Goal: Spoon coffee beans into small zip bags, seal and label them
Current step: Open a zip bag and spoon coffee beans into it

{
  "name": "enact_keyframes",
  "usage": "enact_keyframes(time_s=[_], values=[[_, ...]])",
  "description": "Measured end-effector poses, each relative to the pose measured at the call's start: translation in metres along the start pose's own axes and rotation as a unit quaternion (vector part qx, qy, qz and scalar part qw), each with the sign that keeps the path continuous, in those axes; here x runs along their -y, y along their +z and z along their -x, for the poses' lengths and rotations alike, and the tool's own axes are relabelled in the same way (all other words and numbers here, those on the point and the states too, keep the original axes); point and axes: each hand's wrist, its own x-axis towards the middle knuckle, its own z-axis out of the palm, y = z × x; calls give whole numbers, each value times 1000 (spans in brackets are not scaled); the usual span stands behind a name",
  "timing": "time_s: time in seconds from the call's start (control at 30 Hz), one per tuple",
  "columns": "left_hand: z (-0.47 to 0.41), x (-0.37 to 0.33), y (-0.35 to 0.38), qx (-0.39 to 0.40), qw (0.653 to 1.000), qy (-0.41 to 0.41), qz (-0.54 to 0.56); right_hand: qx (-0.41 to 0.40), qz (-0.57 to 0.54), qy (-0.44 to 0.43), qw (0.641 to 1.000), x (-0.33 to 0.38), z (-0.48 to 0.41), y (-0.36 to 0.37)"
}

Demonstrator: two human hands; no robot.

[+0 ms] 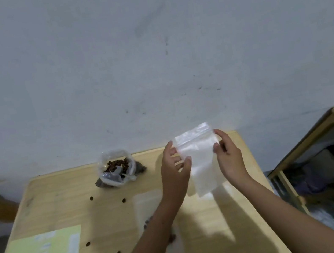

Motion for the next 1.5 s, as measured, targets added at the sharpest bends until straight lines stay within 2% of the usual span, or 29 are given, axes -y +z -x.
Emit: enact_keyframes(time_s=[0.1, 0.17, 0.27, 0.4, 0.57, 0.63, 0.7, 0.83, 0.97, 1.5], values=[[-13, -25, -52, -18, 999, 27, -17, 65, -5, -39, 997, 23, 9, 26], [-19, -38, -90, 16, 999, 32, -19, 107, 5, -69, 992, 38, 17, 47], [-30, -49, -143, 57, 997, -4, -54, 136, 50, -117, 983, 58, 25, 83], [-36, -52, -201, 4, 996, 1, -84, 101, 114, -180, 972, 78, 37, 131], [-28, -56, -245, -27, 999, -3, -33, 48, 64, -232, 969, 110, 58, 180], [-25, -58, -256, -18, 1000, 7, -21, 76, 22, -195, 977, 125, 66, 197], [-19, -60, -264, -7, 1000, 21, 1, 130, -41, -117, 984, 136, 73, 210], [-10, -58, -277, 24, 996, 29, 77, 193, -197, 12, 961, 150, 84, 223], [-8, -56, -285, 50, 992, 28, 110, 200, -238, 23, 950, 157, 91, 226], [-3, -46, -281, 113, 982, 5, 152, 181, -222, 29, 958, 157, 103, 209]])
